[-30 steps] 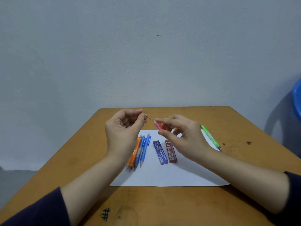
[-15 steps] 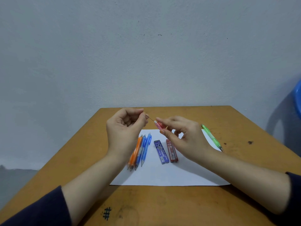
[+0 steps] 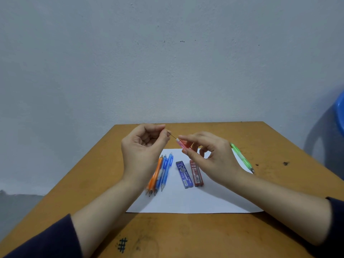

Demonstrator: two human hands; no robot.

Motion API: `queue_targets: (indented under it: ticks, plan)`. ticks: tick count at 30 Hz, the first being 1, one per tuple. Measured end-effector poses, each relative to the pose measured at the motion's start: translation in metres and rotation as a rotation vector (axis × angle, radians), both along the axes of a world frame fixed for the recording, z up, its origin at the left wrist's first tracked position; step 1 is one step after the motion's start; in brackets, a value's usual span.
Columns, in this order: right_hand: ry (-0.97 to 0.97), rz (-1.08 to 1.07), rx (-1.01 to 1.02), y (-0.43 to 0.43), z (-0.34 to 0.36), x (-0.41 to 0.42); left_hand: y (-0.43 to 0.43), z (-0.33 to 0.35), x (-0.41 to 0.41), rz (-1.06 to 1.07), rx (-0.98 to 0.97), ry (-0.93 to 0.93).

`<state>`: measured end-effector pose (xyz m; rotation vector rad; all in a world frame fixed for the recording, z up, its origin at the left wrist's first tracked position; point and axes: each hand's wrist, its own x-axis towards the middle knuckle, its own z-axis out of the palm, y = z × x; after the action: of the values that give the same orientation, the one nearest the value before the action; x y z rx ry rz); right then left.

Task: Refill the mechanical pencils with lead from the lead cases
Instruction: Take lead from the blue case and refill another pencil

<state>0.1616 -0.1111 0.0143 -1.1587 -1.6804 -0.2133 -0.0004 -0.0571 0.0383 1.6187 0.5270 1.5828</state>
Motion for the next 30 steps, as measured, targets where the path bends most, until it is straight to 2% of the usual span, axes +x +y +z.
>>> queue_targets:
  ticks: [30]
  plan:
    - [-0.036, 0.008, 0.023, 0.0008, -0.0032, 0.0008, 0.0001, -0.0018, 0.0000, -0.027, 0.027, -0.005]
